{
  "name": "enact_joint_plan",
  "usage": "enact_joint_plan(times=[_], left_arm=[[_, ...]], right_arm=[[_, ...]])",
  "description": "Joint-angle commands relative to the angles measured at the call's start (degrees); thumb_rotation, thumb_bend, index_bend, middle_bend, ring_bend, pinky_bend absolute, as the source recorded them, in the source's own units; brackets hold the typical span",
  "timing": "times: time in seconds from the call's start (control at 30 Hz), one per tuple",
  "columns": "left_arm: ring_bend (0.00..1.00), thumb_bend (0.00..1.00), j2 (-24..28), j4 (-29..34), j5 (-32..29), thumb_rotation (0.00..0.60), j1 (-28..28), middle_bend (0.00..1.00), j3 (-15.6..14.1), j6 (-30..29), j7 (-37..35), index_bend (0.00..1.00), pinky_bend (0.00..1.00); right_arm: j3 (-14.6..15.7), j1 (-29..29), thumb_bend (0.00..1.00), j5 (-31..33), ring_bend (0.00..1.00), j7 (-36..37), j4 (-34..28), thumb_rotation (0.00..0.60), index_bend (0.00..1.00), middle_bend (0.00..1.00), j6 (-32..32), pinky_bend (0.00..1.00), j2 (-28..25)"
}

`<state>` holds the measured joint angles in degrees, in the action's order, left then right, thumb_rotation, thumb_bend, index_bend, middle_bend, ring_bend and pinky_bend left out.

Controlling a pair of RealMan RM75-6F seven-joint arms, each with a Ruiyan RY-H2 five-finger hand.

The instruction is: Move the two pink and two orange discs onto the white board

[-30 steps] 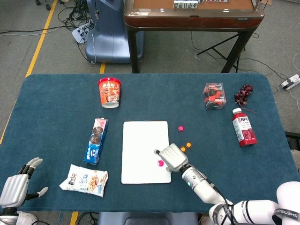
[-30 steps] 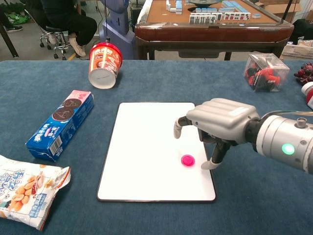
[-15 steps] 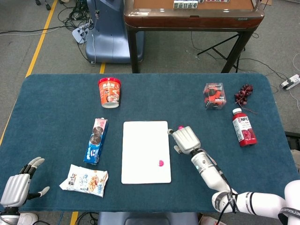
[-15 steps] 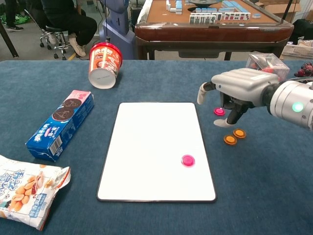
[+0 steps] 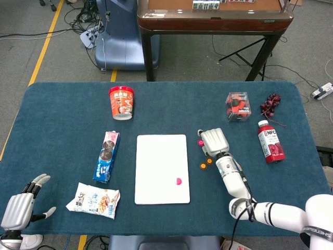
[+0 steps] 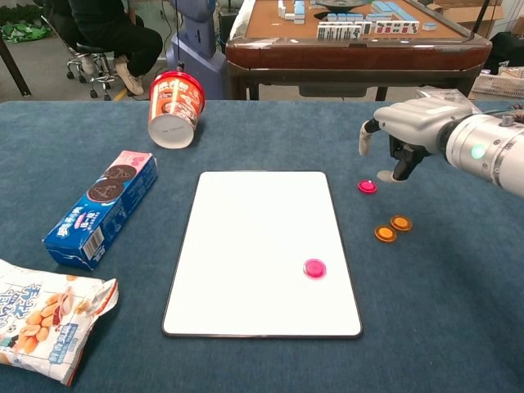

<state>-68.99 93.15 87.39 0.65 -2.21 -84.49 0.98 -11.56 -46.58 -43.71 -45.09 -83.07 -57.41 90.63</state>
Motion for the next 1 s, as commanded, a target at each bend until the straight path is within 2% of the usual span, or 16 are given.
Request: enact_joint_plan(times=[0.03,0.17,0.27,0.63,1.0], left_arm=[[0.21,0.09,0.01,-0.01,0.03,0.6,-0.01,0.16,-0.06,0.04,0.01,0.21,0.61],[0.21,0.09,-0.01,-0.06,0.04,0.6,-0.08,0.16,-0.08,-0.05,-0.04,0.21,0.61],[0.21,0.09,0.03,-0.07,0.08,0.6,-0.1,0.16,-0.1,-0.07,-0.12,0.21,0.61],[0.21,0.09,-0.1,-0.31,-0.1,0.6,-0.3,0.16,-0.27,0.03,-0.37,0.21,0.61],[0.21,0.09,-0.5,-0.58,-0.19,0.6,-0.41,0.16,-0.4,0.2,-0.37,0.21,0.61]], right_arm=[[-0.26,-1.6,0.28,2.81,1.0,-1.5,2.91,0.6,0.33,1.0,1.28,1.0,1.75],[-0.15,-2.78,0.18,5.69,1.0,-2.5,5.6,0.6,0.33,1.0,2.51,1.0,3.3],[-0.1,-3.43,0.16,7.12,1.0,-2.46,7.41,0.6,0.33,1.0,3.4,1.0,4.37],[-0.2,-4.98,0.23,10.06,1.0,-1.54,11.63,0.6,0.33,1.0,5.42,1.0,5.82],[0.36,-5.47,0.25,10.69,1.0,0.04,13.34,0.6,0.37,1.0,6.65,1.0,6.51]])
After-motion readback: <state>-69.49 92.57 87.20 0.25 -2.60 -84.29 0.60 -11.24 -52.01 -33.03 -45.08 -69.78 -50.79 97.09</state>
